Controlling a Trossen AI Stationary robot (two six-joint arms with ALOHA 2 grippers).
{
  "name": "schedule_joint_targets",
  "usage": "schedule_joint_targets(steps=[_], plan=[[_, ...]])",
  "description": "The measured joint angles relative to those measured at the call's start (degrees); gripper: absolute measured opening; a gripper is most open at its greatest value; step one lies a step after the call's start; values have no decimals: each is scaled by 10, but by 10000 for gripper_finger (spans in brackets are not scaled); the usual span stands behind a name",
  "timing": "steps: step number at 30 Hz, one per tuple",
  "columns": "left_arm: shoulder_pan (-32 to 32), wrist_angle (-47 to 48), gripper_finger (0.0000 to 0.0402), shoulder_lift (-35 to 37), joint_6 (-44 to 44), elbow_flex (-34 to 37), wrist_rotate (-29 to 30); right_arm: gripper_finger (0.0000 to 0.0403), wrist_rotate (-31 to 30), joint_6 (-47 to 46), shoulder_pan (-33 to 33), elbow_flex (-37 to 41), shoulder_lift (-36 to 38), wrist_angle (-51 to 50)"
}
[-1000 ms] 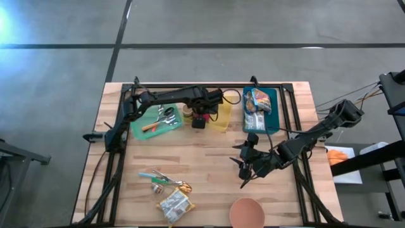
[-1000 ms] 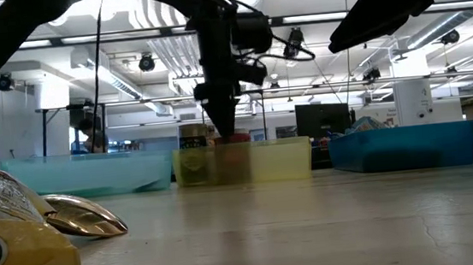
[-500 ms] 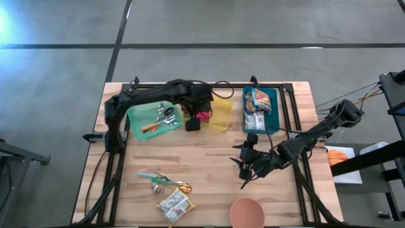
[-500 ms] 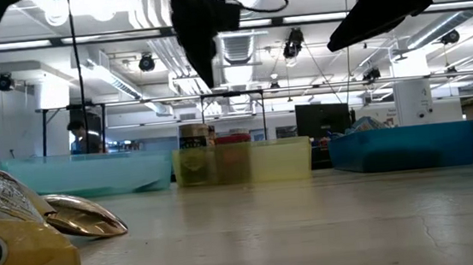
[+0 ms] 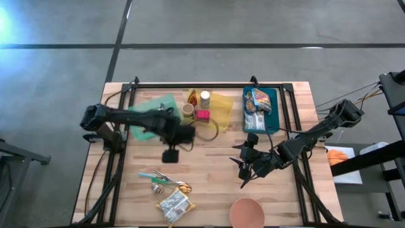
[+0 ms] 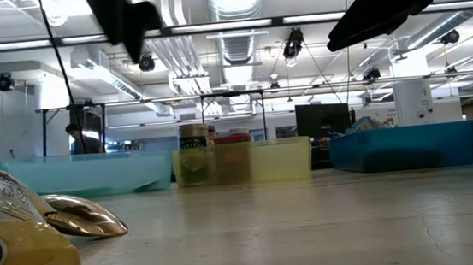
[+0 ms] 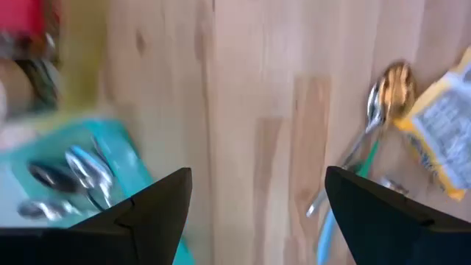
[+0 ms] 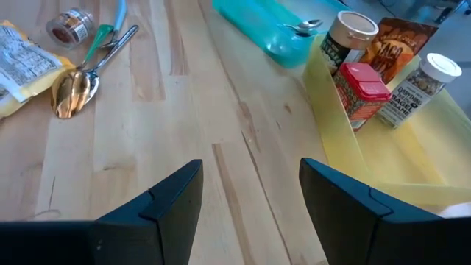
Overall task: Pick & Place Food Item
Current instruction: Put the blue spoon into the green bin
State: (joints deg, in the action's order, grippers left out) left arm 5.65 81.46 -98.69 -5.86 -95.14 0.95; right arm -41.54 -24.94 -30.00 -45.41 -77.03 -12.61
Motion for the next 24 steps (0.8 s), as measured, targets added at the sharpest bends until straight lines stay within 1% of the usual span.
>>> schedule_joint_targets(steps=[4, 7, 10, 14, 19, 24], plan=[[49, -21, 303, 36, -64, 99, 24, 224, 0, -6, 0, 0, 0, 0], [77, -38, 290, 59, -111, 173, 25, 224, 0, -16, 0, 0, 0, 0], [96, -63, 275, 78, -149, 246, 25, 224, 0, -33, 0, 0, 0, 1], [110, -78, 257, 97, -192, 324, 22, 224, 0, -56, 0, 0, 0, 1], [128, -116, 246, 110, -226, 394, -16, 224, 25, -82, 0, 0, 0, 1], [152, -164, 245, 115, -228, 437, -61, 224, 30, -84, 0, 0, 0, 0]])
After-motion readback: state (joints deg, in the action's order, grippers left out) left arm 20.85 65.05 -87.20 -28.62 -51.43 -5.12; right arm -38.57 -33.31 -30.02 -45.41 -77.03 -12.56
